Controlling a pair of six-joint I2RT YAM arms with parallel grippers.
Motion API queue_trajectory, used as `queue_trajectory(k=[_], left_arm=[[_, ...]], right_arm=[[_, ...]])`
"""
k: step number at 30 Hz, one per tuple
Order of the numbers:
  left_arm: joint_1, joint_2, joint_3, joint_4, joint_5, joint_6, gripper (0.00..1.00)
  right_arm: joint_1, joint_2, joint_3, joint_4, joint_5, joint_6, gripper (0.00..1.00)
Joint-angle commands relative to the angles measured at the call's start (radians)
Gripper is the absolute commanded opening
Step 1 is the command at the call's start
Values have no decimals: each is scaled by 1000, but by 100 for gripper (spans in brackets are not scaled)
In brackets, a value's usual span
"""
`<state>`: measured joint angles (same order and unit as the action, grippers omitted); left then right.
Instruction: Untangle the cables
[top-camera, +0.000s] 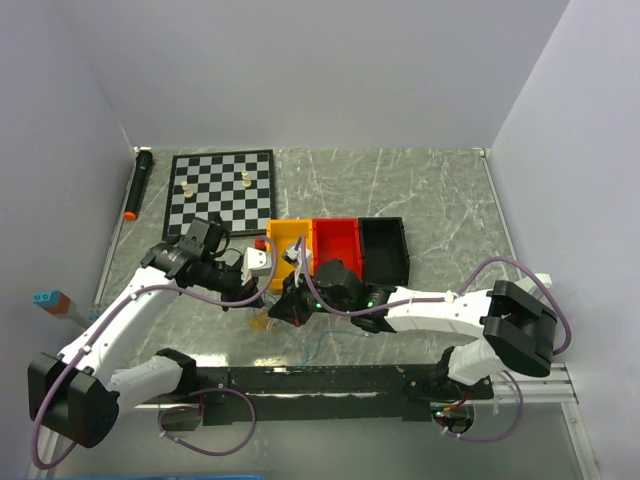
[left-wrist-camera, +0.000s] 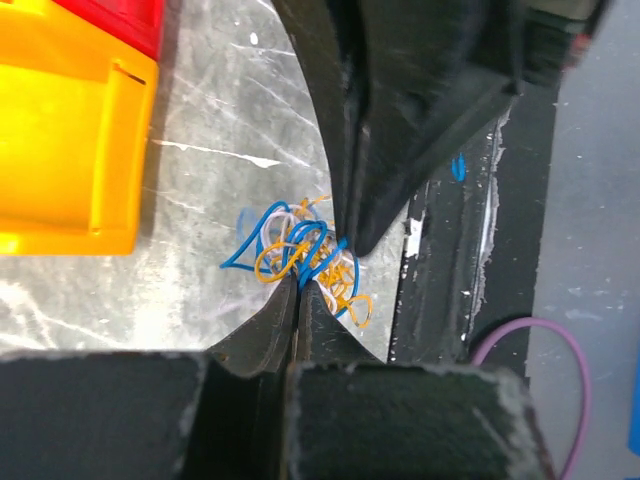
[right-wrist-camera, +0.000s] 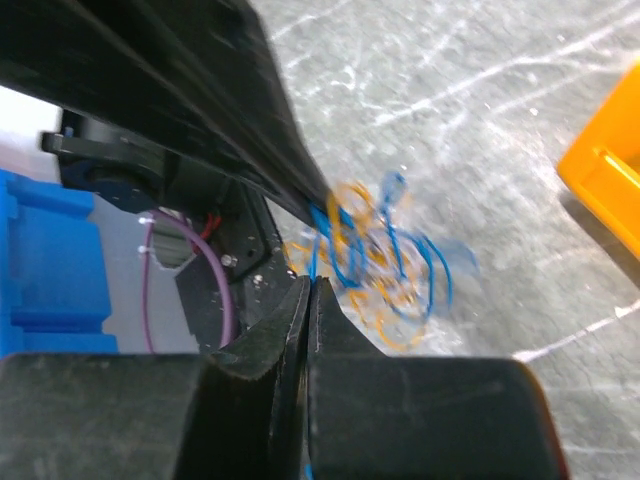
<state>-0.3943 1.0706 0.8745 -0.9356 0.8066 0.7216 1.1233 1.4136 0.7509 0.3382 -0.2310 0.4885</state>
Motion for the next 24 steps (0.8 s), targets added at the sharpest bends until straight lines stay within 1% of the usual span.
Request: queue_trajectory(k=[1, 7, 11, 16, 18, 24], left_arm=[[-2, -40, 12, 40, -64, 27, 1], [-3, -28, 4, 70, -139, 22, 1], [-3, -20, -18, 103, -265, 18, 1], [-3, -11, -69, 173, -432, -21, 1], [-3, -11, -92, 198, -486, -46, 1], [0, -46, -140, 215, -621, -54, 1]], right_arm=[[-19, -22, -57, 7, -39, -16, 0], [-34, 22, -93, 15, -88, -13, 0], [-43, 5, -114, -1, -59, -7, 0], [-56, -94, -174, -48, -19, -11, 0], [-57, -140, -208, -79, 2, -7, 0], [-66, -286, -286, -195, 103, 27, 0]])
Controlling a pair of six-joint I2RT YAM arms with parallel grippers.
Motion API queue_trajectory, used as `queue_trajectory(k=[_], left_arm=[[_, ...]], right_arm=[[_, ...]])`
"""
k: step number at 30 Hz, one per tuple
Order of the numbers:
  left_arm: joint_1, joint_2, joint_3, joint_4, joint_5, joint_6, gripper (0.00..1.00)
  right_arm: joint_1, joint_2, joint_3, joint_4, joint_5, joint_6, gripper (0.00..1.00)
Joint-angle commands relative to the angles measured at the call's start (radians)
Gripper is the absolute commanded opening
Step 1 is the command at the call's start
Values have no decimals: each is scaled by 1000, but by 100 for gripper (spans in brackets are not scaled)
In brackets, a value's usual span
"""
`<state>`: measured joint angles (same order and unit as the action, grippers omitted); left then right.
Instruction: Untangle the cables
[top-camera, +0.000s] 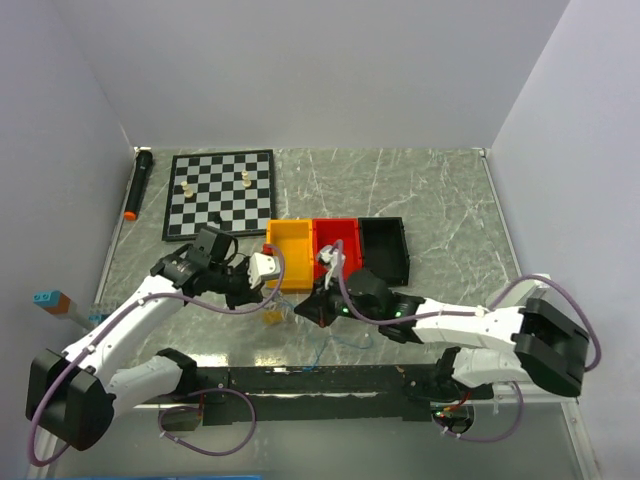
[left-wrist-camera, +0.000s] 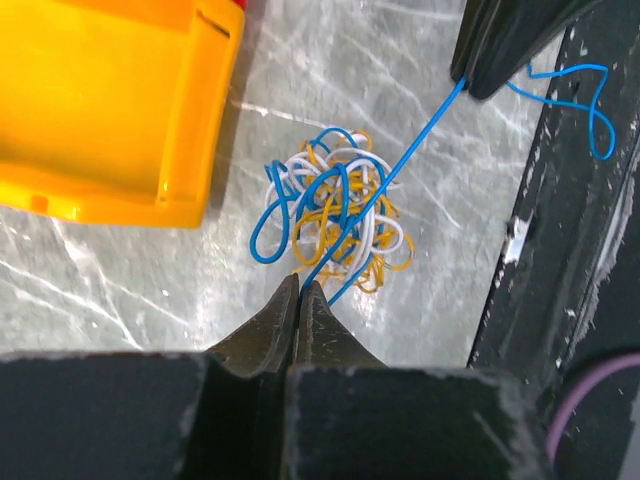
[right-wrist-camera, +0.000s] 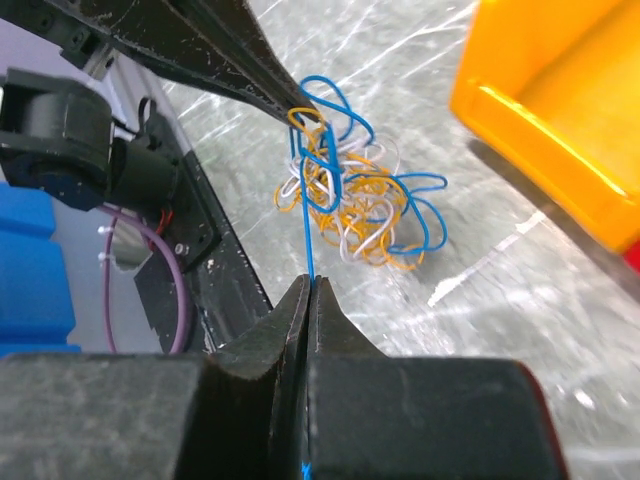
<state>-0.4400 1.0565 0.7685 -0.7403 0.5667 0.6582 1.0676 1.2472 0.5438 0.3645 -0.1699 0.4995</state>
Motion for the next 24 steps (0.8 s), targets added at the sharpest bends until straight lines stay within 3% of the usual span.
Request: queue_trajectory(k=[1, 5, 6, 9, 11, 12, 19, 24], left_arm=[[47, -44, -40, 30, -416, 3, 1], [60, -56, -32, 48, -488, -25, 2], [60, -56, -19, 35, -464, -34, 7], [61, -53, 44, -39, -299, -57, 37], [61, -53, 70, -83, -182, -51, 73], [61, -53, 77, -100, -129, -43, 80], [23, -15, 74, -131, 7, 6, 79], [-136, 28, 29, -44, -4, -67, 77]], right_arm=[[-18, -141, -90, -245, 50, 20, 0], [-34, -215, -120, -312, 66, 25, 0], [-35, -225, -126, -311, 60, 25, 0], [-41, -197, -116, -294, 35, 25, 0], [-43, -145, -78, -291, 12, 20, 0], [-43, -106, -61, -289, 1, 19, 0], [-43, -34, -15, -306, 26, 27, 0], [-54, -68, -44, -326, 50, 39, 0]])
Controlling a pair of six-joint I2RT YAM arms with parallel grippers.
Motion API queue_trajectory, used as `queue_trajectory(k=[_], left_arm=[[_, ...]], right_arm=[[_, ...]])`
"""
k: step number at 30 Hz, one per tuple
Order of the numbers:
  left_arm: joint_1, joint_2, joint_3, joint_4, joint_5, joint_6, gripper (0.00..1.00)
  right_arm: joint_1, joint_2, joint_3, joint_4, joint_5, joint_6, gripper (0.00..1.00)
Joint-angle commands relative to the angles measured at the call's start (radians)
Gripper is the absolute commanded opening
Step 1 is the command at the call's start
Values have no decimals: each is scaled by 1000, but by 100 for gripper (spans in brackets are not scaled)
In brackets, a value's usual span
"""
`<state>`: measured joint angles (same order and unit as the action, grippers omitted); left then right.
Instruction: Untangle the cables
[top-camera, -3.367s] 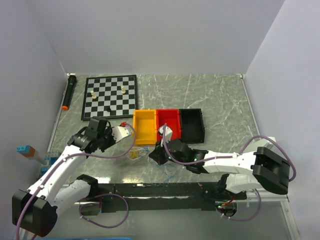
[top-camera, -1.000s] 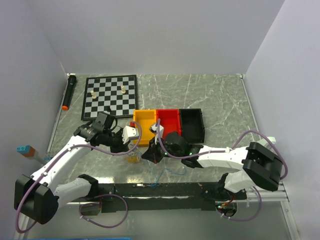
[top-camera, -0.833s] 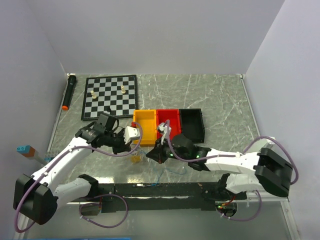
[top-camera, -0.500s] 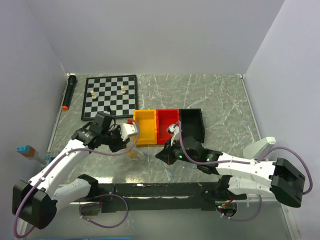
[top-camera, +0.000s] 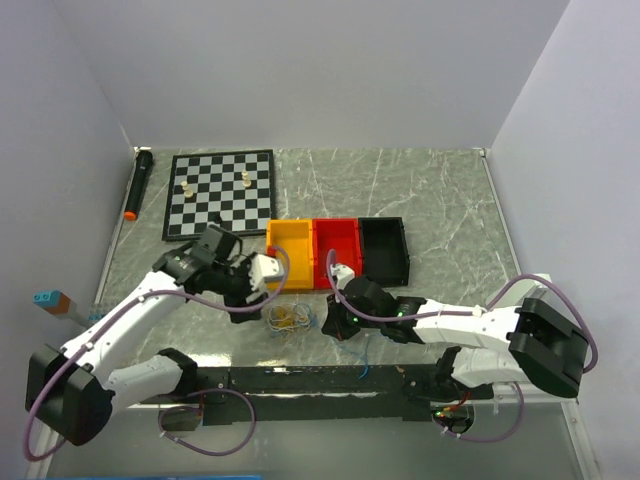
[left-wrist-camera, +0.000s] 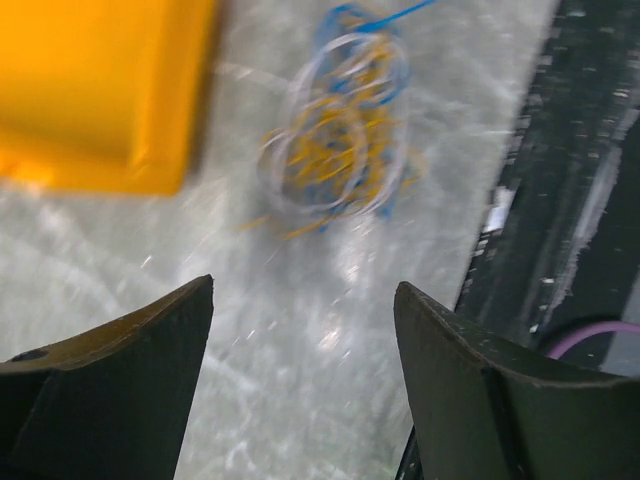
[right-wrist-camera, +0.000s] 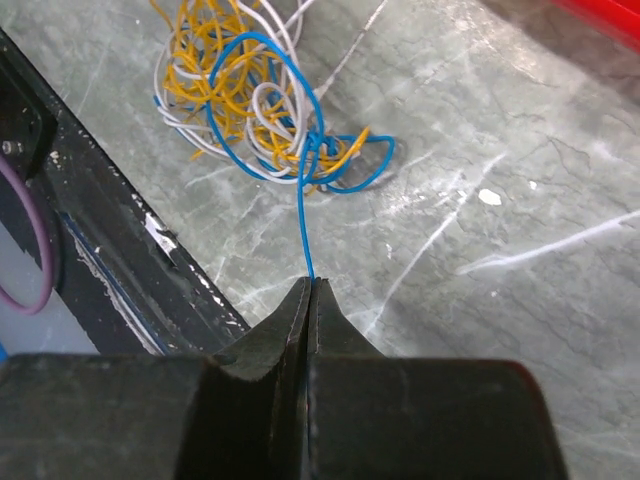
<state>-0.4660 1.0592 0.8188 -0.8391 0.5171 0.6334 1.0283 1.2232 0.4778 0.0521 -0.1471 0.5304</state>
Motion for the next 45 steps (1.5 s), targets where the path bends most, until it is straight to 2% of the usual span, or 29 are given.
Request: queue_trajectory(k=[1, 7, 16, 24, 29, 32, 43, 45], left_arm=[[-144, 38, -30, 89, 35, -61, 77], [-220, 165, -38, 258, -12, -110, 74], [-237, 372, 5, 340, -39, -104, 73], [-237, 360, 74, 311, 37, -126, 75], [-241, 398, 69, 315, 76, -132, 55], [-253, 424, 60, 290, 78, -123, 52], [-253, 397, 8, 282, 17, -100, 68], [-257, 398, -4, 305, 15, -106, 68]], right_arm=[[-17, -51, 16, -12, 27, 13, 0], [-33, -73, -15, -12, 27, 32, 0], [-40, -88, -31, -6, -9, 36, 0], [-42, -80, -41, 14, -49, 36, 0], [-42, -77, -36, 15, -57, 34, 0], [-43, -90, -44, 12, -51, 39, 0], [-53, -93, -44, 11, -54, 36, 0], [-54, -93, -44, 12, -55, 36, 0]])
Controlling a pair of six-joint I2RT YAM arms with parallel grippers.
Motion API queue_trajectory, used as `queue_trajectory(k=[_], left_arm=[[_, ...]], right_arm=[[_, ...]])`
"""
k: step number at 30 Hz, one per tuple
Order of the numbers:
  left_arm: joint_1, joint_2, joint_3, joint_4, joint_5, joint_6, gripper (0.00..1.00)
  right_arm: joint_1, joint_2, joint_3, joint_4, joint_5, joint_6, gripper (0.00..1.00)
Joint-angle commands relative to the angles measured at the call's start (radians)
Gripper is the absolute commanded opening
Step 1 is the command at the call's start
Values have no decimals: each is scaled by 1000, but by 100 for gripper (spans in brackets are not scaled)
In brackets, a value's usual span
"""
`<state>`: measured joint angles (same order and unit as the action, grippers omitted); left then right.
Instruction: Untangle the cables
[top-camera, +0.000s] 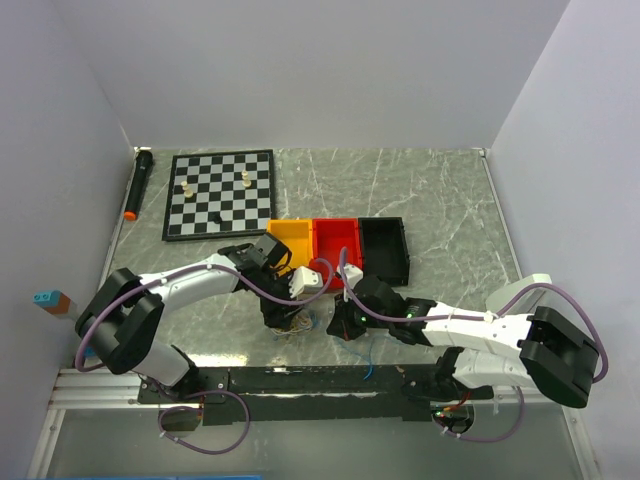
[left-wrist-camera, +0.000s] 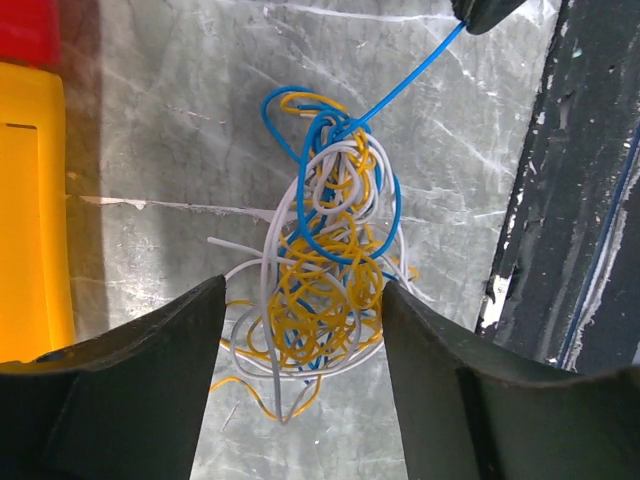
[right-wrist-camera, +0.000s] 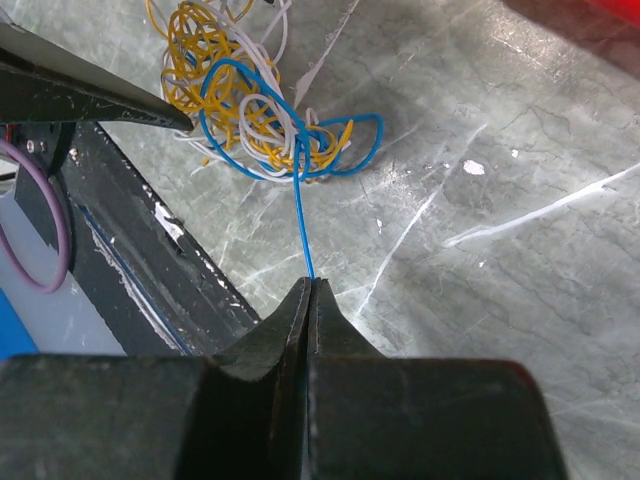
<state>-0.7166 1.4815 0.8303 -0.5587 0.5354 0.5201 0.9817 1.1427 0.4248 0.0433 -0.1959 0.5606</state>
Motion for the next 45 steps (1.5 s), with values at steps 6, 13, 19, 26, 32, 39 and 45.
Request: queue_trajectory(k=[6, 13, 19, 26, 32, 39, 45], left_arm=[[-17, 54, 1, 69, -6, -11, 31], [-6, -6, 20, -32, -55, 4, 1], [69, -217, -8, -199, -130, 70, 1], [216, -421, -55, -337, -225, 196, 1], [272, -509, -161, -302, -374, 238, 1], [336, -449, -238, -195, -532, 219, 1], [368, -379, -188, -196, -488, 205, 1]], right_arm=[[-8, -20, 11, 23, -14, 12, 0], [-8, -75, 8, -29, 10, 4, 0], [-58, -193, 9, -134, 44, -16, 0], [-129, -288, 12, -250, 85, -31, 0], [-158, -363, 23, -356, 167, -11, 0], [-192, -543, 55, -511, 300, -7, 0], [-233, -658, 95, -554, 337, 2, 0]])
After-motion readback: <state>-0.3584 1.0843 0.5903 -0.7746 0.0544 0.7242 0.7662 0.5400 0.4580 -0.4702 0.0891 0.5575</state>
